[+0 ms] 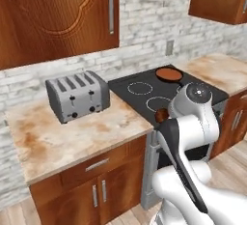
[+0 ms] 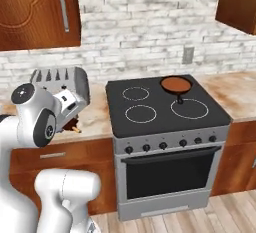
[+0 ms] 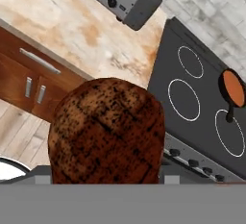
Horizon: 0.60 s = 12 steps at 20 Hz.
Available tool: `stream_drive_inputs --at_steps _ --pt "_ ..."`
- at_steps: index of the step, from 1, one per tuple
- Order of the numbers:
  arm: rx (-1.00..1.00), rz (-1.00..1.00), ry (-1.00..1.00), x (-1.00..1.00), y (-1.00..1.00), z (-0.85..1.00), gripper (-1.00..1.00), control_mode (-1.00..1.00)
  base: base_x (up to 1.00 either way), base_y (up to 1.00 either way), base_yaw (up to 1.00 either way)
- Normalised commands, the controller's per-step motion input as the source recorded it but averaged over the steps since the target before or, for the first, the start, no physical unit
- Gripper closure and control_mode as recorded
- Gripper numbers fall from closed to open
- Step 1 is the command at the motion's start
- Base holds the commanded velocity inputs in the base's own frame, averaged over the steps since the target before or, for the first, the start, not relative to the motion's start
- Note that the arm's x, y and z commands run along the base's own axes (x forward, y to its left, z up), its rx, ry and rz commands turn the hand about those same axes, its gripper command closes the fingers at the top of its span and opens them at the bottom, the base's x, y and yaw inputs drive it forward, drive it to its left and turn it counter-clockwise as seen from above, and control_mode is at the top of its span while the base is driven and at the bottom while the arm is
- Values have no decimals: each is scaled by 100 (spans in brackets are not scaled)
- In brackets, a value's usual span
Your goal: Retrieve the steak from the fridge and place it on the saucepan with marinade on the stove.
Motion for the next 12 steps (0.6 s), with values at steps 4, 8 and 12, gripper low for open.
stream_drive_inputs --at_steps 4,8,12 --pt "0 0 0 0 0 0 100 100 52 -100 8" --pt "0 0 0 0 0 0 100 100 58 -100 4" --pt "0 0 0 0 0 0 100 100 63 -100 5"
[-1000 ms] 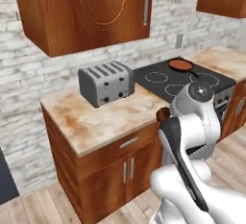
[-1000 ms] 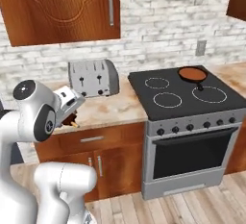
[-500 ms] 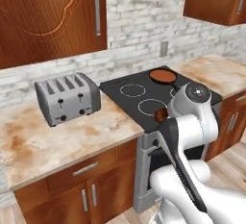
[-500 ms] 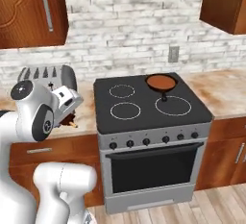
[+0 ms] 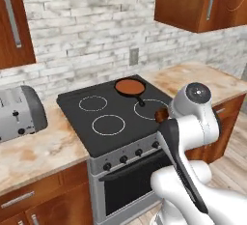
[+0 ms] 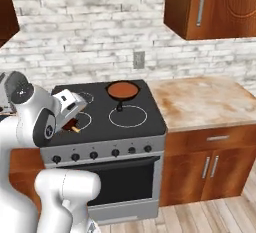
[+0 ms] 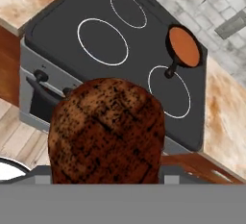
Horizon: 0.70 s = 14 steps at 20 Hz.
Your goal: Retrieve the steak from the fridge and place it on the saucepan with marinade on the stove.
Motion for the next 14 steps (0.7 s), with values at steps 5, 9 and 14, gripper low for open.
stream_drive_inputs --at_steps 5,9,14 --pt "0 0 0 0 0 0 100 100 69 -100 6" --pt "0 0 0 0 0 0 100 100 79 -83 5" --pt "0 0 0 0 0 0 100 100 95 -3 -1"
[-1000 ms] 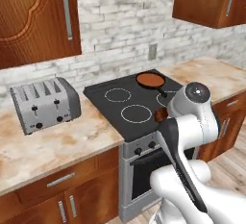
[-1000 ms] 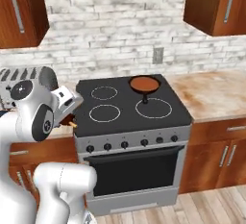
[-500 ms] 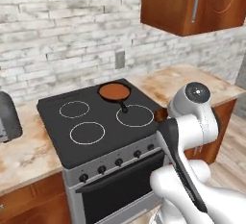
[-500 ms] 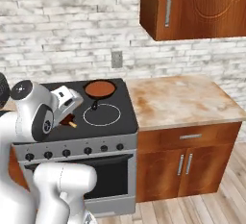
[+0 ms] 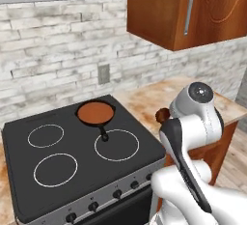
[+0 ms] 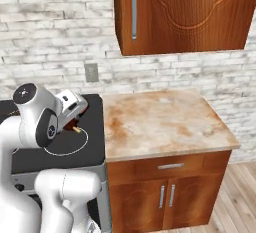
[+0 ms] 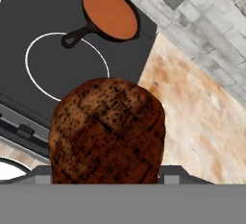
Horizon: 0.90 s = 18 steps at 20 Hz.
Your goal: Retrieve the steak from the fridge and place it on the saucepan with marinade on the stove.
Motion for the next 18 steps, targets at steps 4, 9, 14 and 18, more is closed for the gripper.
stream_drive_inputs --at_steps 4,9,14,18 --pt "0 0 0 0 0 0 100 100 84 33 -1" --pt "0 0 0 0 0 0 100 100 36 4 14" --pt "0 2 0 20 7 10 100 -100 20 2 7" --pt "3 1 0 63 35 28 100 -100 0 0 0"
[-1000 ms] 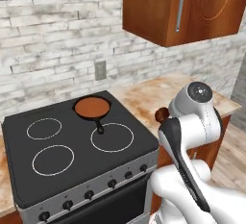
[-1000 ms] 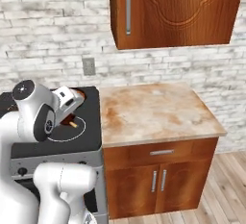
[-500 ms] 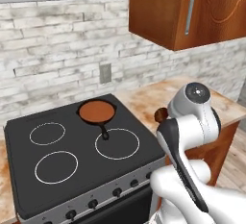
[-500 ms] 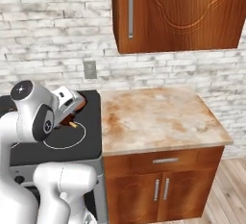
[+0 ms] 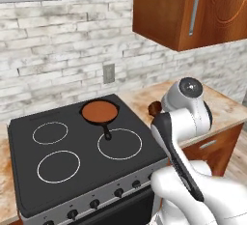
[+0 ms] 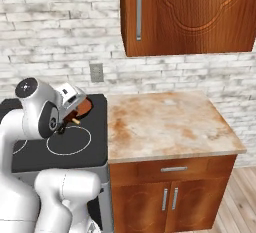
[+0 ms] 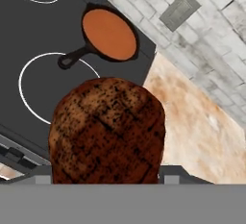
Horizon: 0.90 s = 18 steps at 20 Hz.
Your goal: Retrieve the steak from the fridge and place it on the saucepan with marinade on the stove.
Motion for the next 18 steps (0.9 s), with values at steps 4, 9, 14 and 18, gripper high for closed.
stream_drive_inputs --at_steps 4,9,14,18 --pt "2 0 3 68 83 9 100 -100 0 0 0" --pt "20 0 18 33 55 -6 100 -100 0 0 0" --pt "32 0 11 2 9 -11 100 -100 0 0 0" --pt "0 0 0 7 0 0 100 -100 0 0 0"
